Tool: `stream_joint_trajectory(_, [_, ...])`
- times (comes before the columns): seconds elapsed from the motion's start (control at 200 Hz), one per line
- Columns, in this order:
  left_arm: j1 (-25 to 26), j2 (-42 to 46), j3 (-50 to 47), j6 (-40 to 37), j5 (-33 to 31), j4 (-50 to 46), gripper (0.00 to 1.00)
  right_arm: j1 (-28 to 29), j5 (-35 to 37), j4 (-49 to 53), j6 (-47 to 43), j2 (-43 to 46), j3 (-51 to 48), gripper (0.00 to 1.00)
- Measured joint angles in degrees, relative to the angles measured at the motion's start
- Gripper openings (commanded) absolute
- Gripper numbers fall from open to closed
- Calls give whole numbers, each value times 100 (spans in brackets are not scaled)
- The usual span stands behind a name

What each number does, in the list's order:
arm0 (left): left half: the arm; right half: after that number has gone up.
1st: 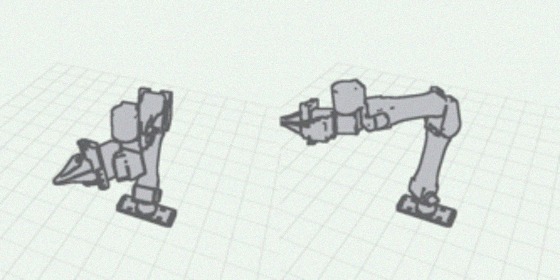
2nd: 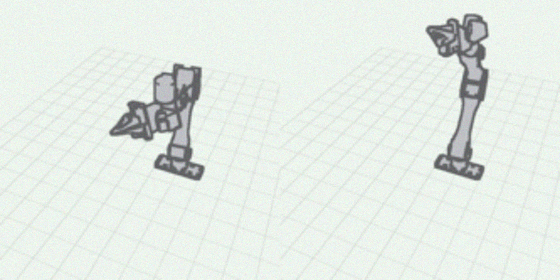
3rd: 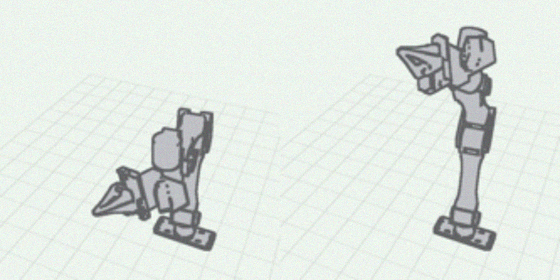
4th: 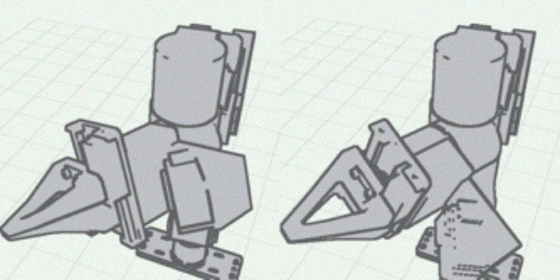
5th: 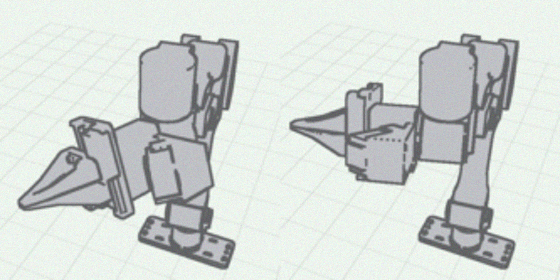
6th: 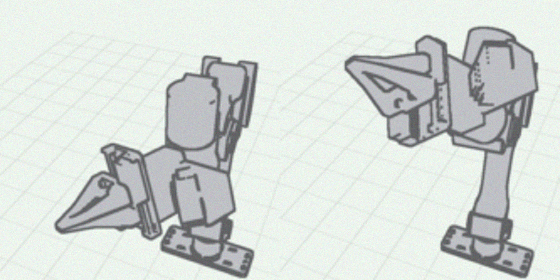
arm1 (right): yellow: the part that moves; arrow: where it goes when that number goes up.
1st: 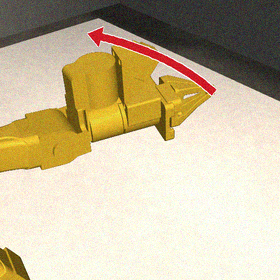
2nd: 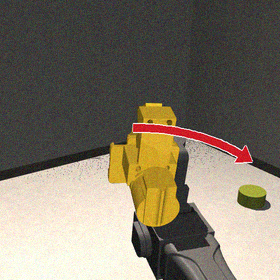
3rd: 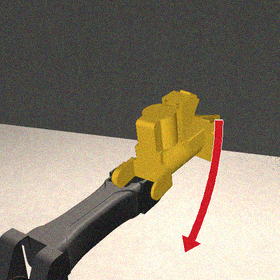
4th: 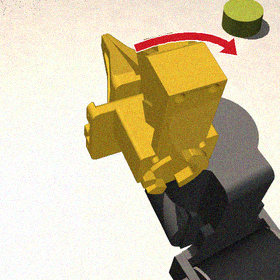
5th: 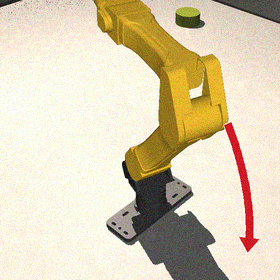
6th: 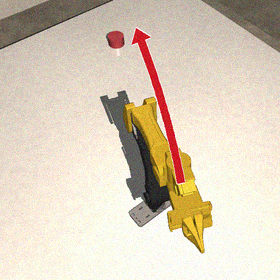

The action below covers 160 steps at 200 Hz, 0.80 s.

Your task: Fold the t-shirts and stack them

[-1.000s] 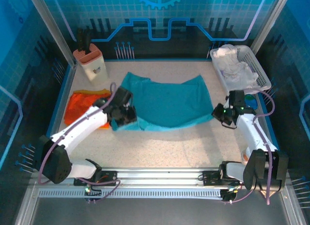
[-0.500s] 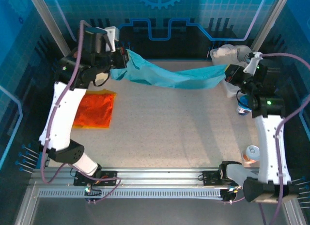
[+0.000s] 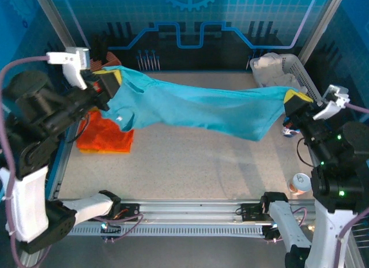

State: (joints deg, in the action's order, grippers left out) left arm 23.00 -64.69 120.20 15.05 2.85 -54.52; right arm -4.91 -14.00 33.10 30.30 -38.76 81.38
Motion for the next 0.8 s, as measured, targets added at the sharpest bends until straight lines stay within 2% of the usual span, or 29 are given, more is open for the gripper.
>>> stream_joint_trajectory(0.2, [4,17,101,195,243,116,2,2,186,177,7,133,308,0])
stream_joint_trajectory(0.4, [-52,-400,-85,293,111,57,0,2,503,501,98,-232,481,0])
stream_joint_trajectory(0.545, [-472,-732,-852,437,170,153,0,2,673,654,310,-883,245,0])
stream_joint_trajectory(0.69, [-984,-1268,-2184,782,608,802,0,2,680,535,466,-1801,-420,0])
stream_joint_trajectory(0.8, [-1172,-1847,-3099,925,833,1307,0,2,599,275,562,-2542,-1080,0])
